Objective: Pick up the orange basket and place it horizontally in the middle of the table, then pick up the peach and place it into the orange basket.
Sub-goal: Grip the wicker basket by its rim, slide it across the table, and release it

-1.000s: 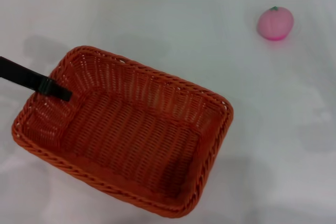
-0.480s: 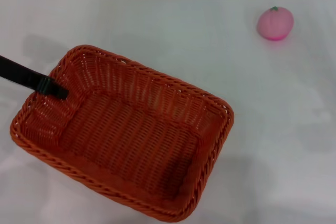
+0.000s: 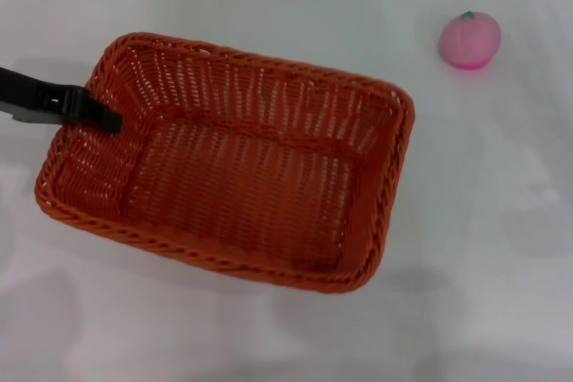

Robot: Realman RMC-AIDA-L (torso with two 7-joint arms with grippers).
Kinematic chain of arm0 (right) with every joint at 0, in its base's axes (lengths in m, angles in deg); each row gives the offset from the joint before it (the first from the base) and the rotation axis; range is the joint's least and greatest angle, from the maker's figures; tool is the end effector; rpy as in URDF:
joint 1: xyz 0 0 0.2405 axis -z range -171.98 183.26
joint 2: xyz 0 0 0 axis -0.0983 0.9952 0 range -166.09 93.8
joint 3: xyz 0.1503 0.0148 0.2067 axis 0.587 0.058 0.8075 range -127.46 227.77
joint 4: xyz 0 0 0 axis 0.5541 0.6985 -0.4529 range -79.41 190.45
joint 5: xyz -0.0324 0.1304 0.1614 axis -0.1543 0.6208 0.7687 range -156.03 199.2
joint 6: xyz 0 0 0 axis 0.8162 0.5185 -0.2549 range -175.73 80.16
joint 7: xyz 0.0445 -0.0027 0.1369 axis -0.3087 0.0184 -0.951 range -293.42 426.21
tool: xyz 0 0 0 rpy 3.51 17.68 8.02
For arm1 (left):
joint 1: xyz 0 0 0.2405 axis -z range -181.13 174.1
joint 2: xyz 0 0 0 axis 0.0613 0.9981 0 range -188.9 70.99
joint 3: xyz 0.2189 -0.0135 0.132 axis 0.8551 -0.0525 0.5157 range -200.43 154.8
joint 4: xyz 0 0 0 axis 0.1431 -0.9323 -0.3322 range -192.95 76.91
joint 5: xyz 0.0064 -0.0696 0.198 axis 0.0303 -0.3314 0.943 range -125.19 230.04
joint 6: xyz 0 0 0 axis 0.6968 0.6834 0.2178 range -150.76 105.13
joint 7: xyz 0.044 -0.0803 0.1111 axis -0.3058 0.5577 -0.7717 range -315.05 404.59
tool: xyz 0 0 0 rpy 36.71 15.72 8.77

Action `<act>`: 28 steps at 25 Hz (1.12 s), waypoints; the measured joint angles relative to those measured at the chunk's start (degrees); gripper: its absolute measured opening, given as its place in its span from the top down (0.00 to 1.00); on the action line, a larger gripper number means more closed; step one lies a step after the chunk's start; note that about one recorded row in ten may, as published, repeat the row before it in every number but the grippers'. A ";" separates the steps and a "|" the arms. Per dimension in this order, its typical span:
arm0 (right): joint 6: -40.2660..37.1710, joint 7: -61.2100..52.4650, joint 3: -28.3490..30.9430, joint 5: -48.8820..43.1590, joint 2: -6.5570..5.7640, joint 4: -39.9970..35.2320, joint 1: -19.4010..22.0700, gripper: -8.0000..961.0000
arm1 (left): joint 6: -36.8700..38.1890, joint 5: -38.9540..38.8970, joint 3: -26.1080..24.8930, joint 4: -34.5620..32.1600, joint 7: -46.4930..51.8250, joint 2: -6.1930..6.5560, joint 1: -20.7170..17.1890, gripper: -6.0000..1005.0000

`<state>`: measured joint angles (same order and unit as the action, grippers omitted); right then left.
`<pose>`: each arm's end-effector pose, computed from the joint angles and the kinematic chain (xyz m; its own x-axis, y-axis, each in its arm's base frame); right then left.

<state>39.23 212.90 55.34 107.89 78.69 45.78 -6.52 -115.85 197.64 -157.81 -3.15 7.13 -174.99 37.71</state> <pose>0.4057 0.2310 0.0790 0.6531 0.0971 -0.7510 -0.7441 -0.1014 -0.6603 -0.2369 0.3763 0.0445 0.4259 0.8987 0.1048 0.8916 -0.3972 -0.2176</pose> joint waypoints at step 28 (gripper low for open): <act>1.70 0.00 -0.34 0.04 -0.06 -0.62 0.03 0.20 | 4.66 3.88 0.47 -4.86 16.95 0.58 1.89 0.86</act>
<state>40.93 212.91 55.01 107.93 78.63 45.16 -6.50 -111.19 201.53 -157.34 -8.01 24.08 -174.41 39.60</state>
